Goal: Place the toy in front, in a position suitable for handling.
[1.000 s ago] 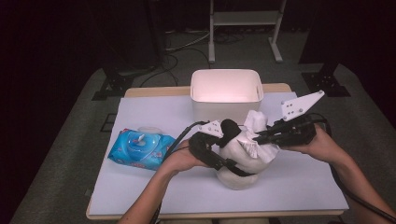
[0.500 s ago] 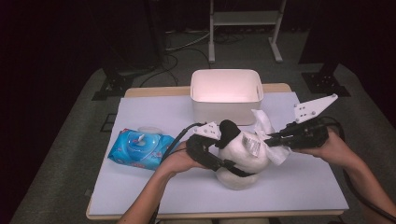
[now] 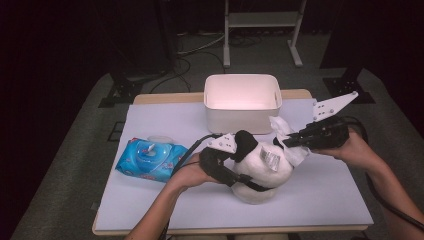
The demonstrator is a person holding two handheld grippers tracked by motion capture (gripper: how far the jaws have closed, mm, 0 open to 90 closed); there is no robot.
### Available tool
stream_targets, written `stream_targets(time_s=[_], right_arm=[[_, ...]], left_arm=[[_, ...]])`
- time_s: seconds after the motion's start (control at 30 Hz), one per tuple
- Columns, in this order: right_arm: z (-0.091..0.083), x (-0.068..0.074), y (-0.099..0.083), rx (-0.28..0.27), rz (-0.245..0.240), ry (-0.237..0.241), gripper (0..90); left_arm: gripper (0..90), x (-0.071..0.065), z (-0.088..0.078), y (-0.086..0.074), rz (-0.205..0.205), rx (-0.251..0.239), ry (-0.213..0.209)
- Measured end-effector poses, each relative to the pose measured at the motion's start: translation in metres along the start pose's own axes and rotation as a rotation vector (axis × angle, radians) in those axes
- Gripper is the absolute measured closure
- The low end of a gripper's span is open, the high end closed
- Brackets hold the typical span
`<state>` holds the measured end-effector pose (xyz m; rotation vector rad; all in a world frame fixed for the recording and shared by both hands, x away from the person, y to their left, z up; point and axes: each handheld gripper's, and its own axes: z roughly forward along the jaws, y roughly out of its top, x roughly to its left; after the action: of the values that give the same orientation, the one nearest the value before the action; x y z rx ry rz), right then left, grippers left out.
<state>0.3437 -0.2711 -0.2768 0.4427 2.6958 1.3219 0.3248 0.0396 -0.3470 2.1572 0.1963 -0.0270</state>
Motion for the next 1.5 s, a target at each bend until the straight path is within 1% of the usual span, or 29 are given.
stream_targets(time_s=[0.13,0.23,0.3,0.4,0.5,0.6,0.63,0.73,0.87,0.93,1.0,1.07,1.1,1.17,1.23,1.27,1.3,1.37,1.5], right_arm=[[0.0,-0.002,0.0,0.01,0.008,-0.008,83.2],[-0.001,0.0,-0.001,0.004,0.009,0.002,83.2],[0.0,0.003,0.0,0.003,0.002,0.02,83.2],[0.006,0.011,0.005,0.007,-0.024,0.048,83.2],[0.009,0.016,0.011,0.005,-0.039,0.055,83.2],[0.008,0.019,0.015,0.003,-0.054,0.053,83.2],[0.008,0.019,0.015,0.004,-0.053,0.053,83.2],[0.004,0.019,0.013,-0.008,-0.046,0.06,83.2],[0.002,0.02,0.006,-0.003,-0.037,0.063,83.1],[0.003,0.021,0.004,0.002,-0.04,0.054,83.1],[0.004,0.023,0.004,0.007,-0.046,0.055,83.1],[0.005,0.023,0.006,-0.003,-0.049,0.066,83.1],[0.005,0.024,0.007,-0.006,-0.047,0.07,83.1],[0.007,0.026,0.012,-0.018,-0.06,0.087,83.1],[0.009,0.03,0.019,-0.018,-0.082,0.09,83.2],[0.009,0.031,0.022,-0.027,-0.088,0.094,83.2],[0.009,0.033,0.026,-0.032,-0.09,0.098,83.2],[0.01,0.034,0.03,-0.032,-0.109,0.102,83.2],[0.01,0.034,0.03,-0.034,-0.099,0.11,83.1]], left_arm=[[30.6,0.001,0.001,0.0,-0.009,-0.006,0.002],[31.1,0.0,0.002,0.002,-0.019,-0.006,0.013],[31.1,0.0,0.004,0.005,-0.021,-0.007,0.017],[31.2,-0.002,0.006,0.009,-0.007,0.003,0.018],[31.4,-0.002,0.006,0.011,-0.004,0.013,0.024],[32.2,-0.002,0.004,0.011,-0.001,0.01,0.031],[32.6,-0.002,0.003,0.011,-0.007,0.005,0.032],[33.2,0.0,-0.001,0.009,-0.012,0.004,0.035],[33.4,0.001,-0.008,0.008,-0.024,-0.002,0.046],[33.5,0.0,-0.012,0.009,-0.018,0.003,0.053],[33.5,-0.001,-0.015,0.011,-0.006,0.013,0.06],[33.5,-0.002,-0.016,0.013,-0.001,0.023,0.064],[33.5,-0.003,-0.015,0.014,0.006,0.035,0.062],[33.5,-0.004,-0.012,0.016,0.02,0.045,0.061],[33.4,-0.005,-0.01,0.018,0.032,0.055,0.062],[33.4,-0.005,-0.008,0.019,0.028,0.051,0.065],[33.5,-0.005,-0.008,0.02,0.032,0.057,0.066],[33.5,-0.004,-0.009,0.021,0.031,0.058,0.071],[33.5,-0.003,-0.014,0.02,0.03,0.061,0.076]])
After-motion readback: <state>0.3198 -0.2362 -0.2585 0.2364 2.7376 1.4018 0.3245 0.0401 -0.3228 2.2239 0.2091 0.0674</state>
